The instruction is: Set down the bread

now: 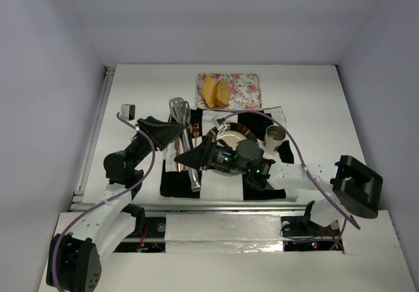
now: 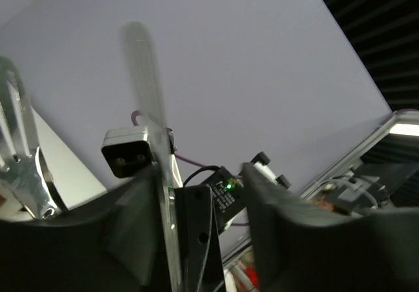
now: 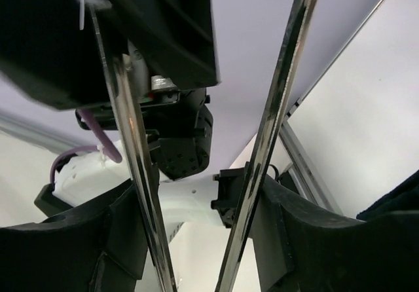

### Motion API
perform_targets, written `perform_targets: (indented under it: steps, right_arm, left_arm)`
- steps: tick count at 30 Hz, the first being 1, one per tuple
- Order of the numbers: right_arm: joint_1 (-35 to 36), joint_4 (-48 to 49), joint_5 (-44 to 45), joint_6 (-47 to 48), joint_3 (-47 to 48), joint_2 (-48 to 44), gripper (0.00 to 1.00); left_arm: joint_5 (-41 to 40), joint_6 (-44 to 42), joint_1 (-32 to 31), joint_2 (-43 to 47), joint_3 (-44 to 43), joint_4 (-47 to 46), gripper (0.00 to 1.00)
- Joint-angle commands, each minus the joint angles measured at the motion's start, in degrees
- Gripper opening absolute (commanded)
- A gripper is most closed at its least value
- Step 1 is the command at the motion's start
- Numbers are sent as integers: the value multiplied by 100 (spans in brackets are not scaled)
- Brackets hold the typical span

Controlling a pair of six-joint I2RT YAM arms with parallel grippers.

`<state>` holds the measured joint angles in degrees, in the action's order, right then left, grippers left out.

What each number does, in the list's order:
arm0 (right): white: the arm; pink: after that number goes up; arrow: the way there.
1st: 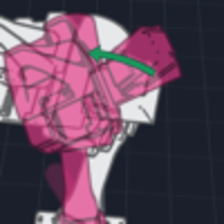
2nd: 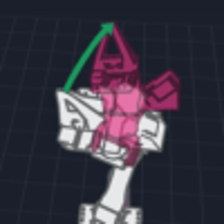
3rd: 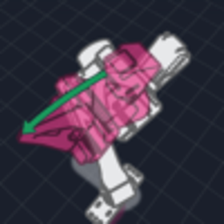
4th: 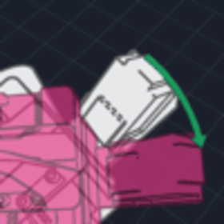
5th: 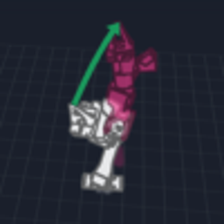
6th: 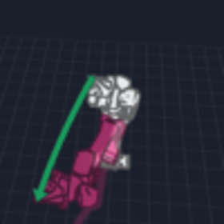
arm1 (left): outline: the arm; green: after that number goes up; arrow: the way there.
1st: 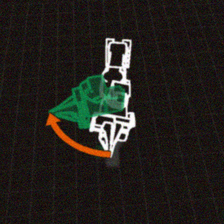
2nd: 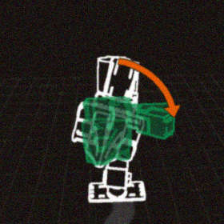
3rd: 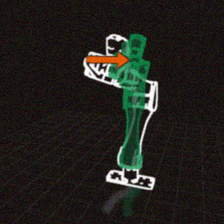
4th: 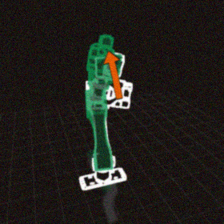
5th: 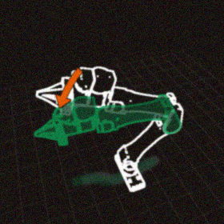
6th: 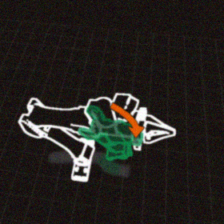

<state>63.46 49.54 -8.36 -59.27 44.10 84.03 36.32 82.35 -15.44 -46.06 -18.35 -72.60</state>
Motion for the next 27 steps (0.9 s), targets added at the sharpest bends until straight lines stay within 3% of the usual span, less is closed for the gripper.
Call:
perform_targets:
  steps: [1,4,5,9,20,24,27]
  right_arm:
    - [26,146,308,46,73,-246,59]
    - [26,144,361,29,29,-334,57]
    - [26,92,422,12,29,-395,57]
    - [26,-207,738,3,46,-571,55]
    - [-413,-1076,783,134,275,-984,52]
    - [-922,-2665,748,730,660,-1248,52]
    - [-1379,-4272,643,1283,977,-1222,51]
  left_arm:
    - [244,-297,-38,203,-195,-1092,51]
    - [367,-543,-38,282,-292,-670,64]
    - [394,-631,-38,326,-309,-520,77]
    - [499,-1167,-38,580,-528,655,98]
    - [87,-3265,-38,1231,-1442,4092,99]
    - [-807,-4460,-38,1459,-2206,6479,99]
    - [-1501,-5094,-38,1705,-2401,7615,99]
